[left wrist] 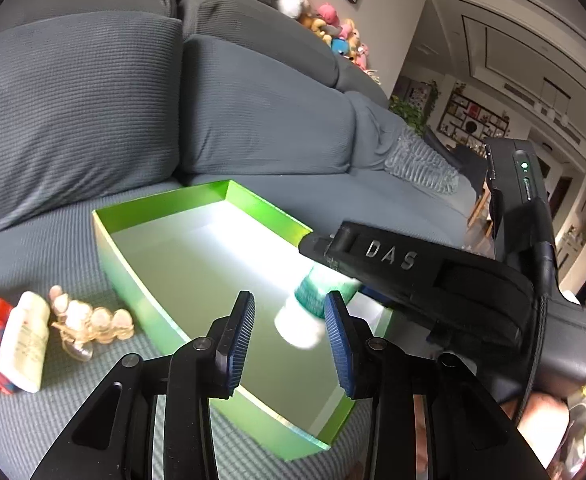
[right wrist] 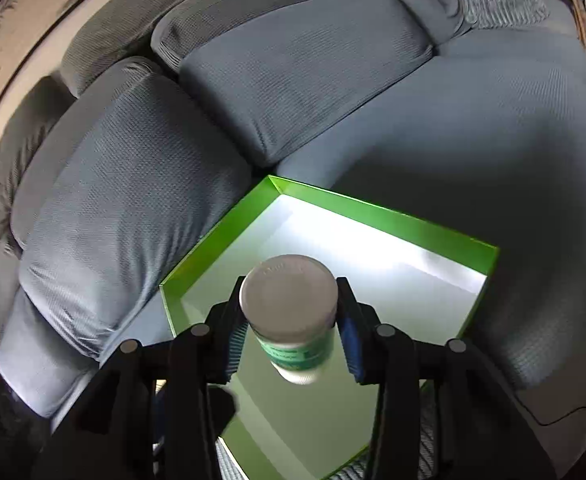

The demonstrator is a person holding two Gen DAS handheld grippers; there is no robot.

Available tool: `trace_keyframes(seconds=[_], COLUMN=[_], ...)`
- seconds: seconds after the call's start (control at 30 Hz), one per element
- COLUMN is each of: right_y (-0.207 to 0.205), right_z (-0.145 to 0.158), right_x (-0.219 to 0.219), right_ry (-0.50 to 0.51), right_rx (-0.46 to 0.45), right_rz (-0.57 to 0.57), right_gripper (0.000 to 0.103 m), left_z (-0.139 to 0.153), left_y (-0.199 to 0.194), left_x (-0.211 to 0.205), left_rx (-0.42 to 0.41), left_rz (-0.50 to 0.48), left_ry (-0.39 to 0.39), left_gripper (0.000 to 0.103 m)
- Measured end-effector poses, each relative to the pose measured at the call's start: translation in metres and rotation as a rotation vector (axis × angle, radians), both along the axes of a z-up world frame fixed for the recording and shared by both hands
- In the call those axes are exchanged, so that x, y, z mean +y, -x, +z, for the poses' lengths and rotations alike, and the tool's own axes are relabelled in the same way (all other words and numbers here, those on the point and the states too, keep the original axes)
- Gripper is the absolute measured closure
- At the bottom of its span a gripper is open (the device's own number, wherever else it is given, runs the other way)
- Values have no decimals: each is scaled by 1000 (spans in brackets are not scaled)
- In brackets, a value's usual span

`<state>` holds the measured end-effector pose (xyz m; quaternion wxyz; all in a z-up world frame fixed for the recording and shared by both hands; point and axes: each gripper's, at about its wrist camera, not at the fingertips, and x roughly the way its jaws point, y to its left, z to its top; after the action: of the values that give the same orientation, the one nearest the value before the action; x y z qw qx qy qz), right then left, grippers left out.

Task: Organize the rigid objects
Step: 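Carry the white-and-green bottle with the right gripper into the green box and release, then withdraw the right gripper from the box back toward the remaining bottles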

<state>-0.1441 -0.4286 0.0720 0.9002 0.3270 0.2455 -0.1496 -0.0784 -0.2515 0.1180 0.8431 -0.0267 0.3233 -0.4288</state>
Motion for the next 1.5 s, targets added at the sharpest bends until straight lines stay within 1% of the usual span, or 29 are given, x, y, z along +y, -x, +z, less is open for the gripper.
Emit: trace_keyframes(seconds=[0.03,0.1,0.2,0.27,0.33,0.4,0.5,0.6,0.67,0.73,0.77,0.83,0.9,0.93,1.07,1.13,1.2,1.27,1.37,1.5], right_y=[1,2,4,4,3,1,-3,-6,-8,-12,-13,-16,-18,-18,-17,-19,-22,-28,-38,-48], right_z=[-1,-1,4,7,8,8,8,9,10,10,9,9,11,13,21,22,23,24,27,47], right_x=[-1,-2,4,11,16,20,27,40,49,58,62,70,80,84,108,122,135,148,166,185], right_ry=[-19,-53,-21,8,15,6,6,46,79,103,111,125,144,153,202,231,263,294,320,290], right_rx=[-7,-38,-49,-49,-54,-62,-50,-38,-31,-26,-23,-19,-27,-42,-107,-115,-107,-92,-67,-96], right_rz=[8,31,23,16,27,44,60,70,79,93,100,113,136,154,223,249,267,290,347,467], right_gripper=[43,34,32,28,24,22,20,20,20,20,19,17,16,14,5,1,1,1,1,1], left_z=[-1,-4,-4,-2,-1,-4,-14,-26,-35,-40,-40,-40,-43,-42,-44,-41,-38,-38,-38,-39], left_y=[-1,-3,-5,-4,-3,-6,-12,-17,-21,-28,-30,-34,-36,-39,-45,-44,-42,-46,-51,-60], left_x=[5,13,30,42,55,66,83,101,113,122,125,133,142,145,160,168,176,182,194,209], left_rx=[18,47,66,56,46,58,80,99,124,156,161,142,122,134,206,188,141,121,128,142], left_rz=[-5,-2,20,39,49,49,82,124,161,210,230,287,374,398,442,476,528,555,593,649], left_ry=[6,13,12,2,-3,-6,-49,-53,-36,-49,-59,-62,-70,-72,-11,-15,-39,-54,-48,-57], left_gripper=[66,66,66,66,66,65,56,55,54,52,49,24,23,23,23,21,20,19,19,19])
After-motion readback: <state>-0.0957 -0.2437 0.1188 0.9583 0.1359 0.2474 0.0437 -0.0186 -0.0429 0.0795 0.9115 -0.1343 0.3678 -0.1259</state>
